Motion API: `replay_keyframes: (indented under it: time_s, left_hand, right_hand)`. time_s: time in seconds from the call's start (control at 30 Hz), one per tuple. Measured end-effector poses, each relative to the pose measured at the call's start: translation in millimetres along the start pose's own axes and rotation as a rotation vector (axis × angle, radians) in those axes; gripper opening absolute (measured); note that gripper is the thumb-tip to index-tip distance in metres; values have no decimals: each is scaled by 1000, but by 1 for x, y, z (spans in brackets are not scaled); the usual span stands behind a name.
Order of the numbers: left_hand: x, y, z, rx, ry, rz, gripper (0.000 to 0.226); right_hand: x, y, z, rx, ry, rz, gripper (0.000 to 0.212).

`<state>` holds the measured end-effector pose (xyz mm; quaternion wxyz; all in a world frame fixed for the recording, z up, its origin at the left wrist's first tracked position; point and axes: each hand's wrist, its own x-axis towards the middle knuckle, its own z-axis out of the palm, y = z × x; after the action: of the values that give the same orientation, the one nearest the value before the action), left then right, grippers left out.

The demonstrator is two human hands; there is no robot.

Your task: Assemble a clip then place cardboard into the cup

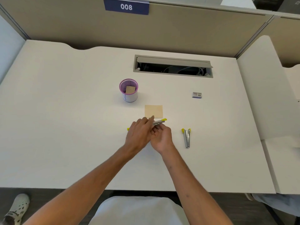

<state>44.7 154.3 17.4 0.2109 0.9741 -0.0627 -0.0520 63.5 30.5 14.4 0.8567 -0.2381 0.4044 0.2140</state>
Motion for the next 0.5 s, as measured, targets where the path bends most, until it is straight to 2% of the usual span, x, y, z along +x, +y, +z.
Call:
replay_keyframes:
  time_s: [0.07, 0.13, 0.3, 0.5]
  left_hand:
    - [1, 4, -2, 200, 21, 110, 64]
    - [2, 5, -1, 283, 21, 149, 69]
    - [-2, 5, 1, 351, 20, 215, 84]
    - [-4, 6, 6, 371, 228, 355, 84]
  right_hand:
    - [0, 0, -3, 40, -25, 21, 33]
    - [2, -2, -7, 75, -23, 8, 32]
    - [4, -9, -18, 76, 11, 16, 30]
    - [-5, -12, -26, 174, -128, 20, 30]
